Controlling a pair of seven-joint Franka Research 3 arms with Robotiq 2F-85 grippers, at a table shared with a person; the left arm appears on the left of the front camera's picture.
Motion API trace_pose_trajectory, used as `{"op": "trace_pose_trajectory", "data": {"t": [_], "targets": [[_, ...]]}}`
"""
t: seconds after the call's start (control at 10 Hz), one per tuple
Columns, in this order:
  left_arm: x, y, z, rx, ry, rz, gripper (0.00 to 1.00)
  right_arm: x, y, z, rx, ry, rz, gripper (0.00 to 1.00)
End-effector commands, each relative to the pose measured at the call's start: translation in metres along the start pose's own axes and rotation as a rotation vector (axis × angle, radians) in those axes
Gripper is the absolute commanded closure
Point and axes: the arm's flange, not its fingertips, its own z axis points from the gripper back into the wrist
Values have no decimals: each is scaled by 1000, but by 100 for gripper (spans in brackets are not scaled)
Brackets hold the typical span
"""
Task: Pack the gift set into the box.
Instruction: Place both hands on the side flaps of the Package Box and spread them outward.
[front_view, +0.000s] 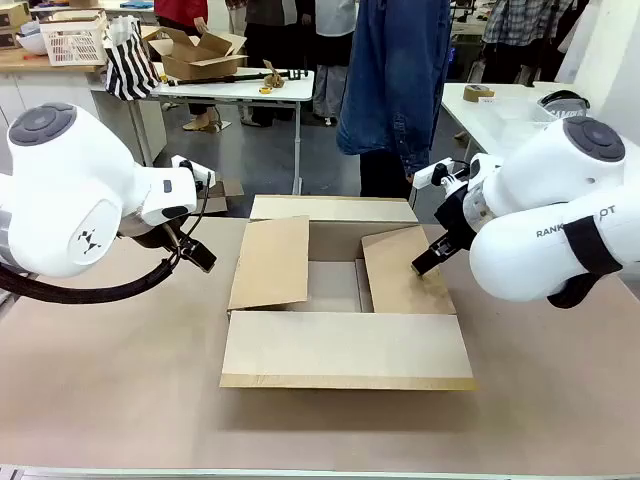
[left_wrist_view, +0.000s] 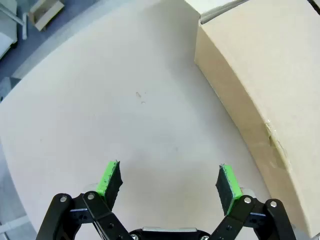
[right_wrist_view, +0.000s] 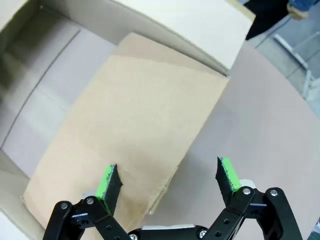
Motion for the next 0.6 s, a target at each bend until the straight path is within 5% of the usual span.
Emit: {"op": "trace_pose_trajectory", "data": {"t": [0.0, 0.5], "targets": [[0, 0, 0, 0, 0, 0, 0, 0, 0, 0, 0, 0, 0, 0], [0, 0, 0, 0, 0, 0, 0, 0, 0, 0, 0, 0, 0, 0]]}}
